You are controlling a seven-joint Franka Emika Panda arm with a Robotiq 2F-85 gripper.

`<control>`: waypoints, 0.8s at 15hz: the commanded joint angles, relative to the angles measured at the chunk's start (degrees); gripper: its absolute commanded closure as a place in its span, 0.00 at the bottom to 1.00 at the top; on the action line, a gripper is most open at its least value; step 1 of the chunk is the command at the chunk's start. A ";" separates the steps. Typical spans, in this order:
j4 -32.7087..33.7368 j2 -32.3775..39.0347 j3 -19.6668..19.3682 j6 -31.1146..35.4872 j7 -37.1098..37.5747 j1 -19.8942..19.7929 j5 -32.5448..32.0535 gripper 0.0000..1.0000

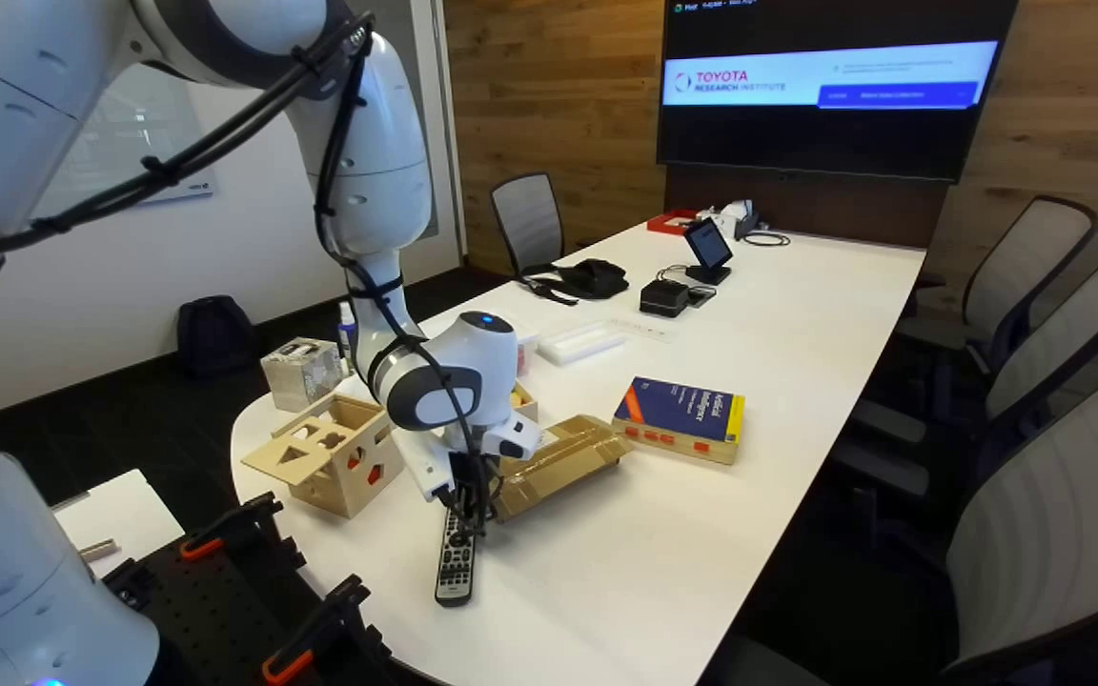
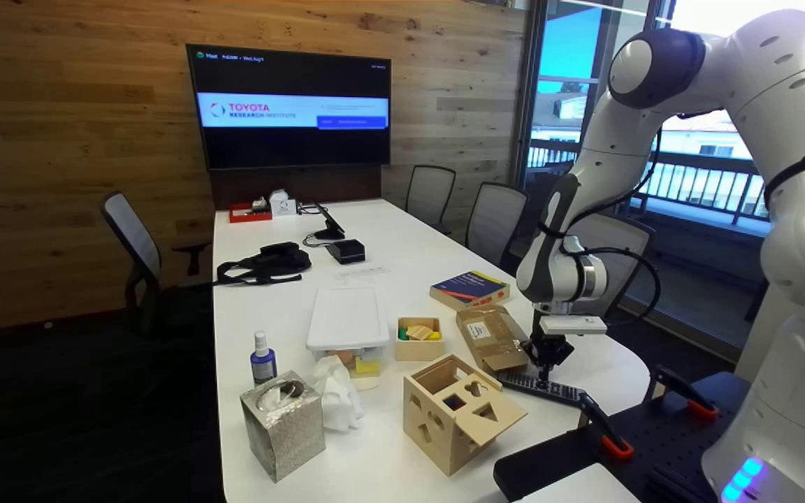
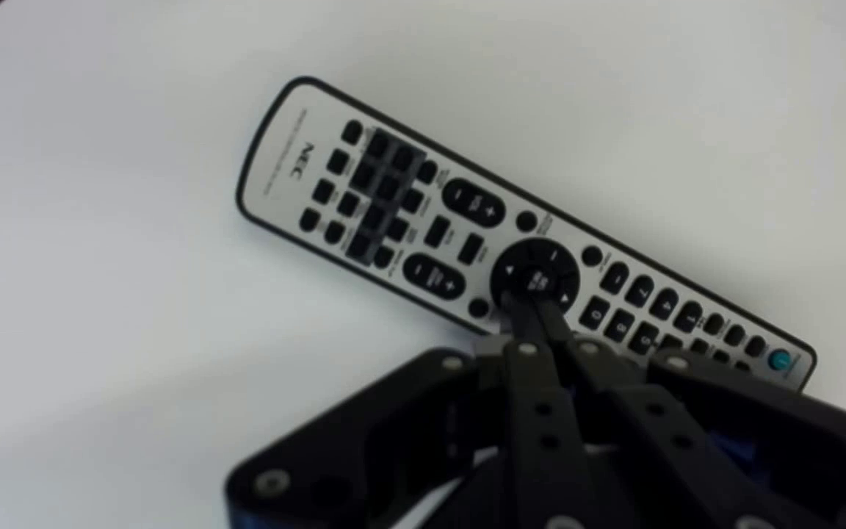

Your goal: Move the grey remote to the right

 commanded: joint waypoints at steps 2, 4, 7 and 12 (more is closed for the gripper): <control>-0.28 -6.15 -2.08 -5.39 -1.49 1.46 -3.88 1.00; -0.92 -8.72 -1.71 -5.46 -2.91 0.75 -4.98 0.73; -1.57 -12.91 -1.51 -6.90 -4.90 0.13 -5.70 0.53; 0.04 -19.50 -2.41 -14.64 -7.99 0.52 -6.70 0.16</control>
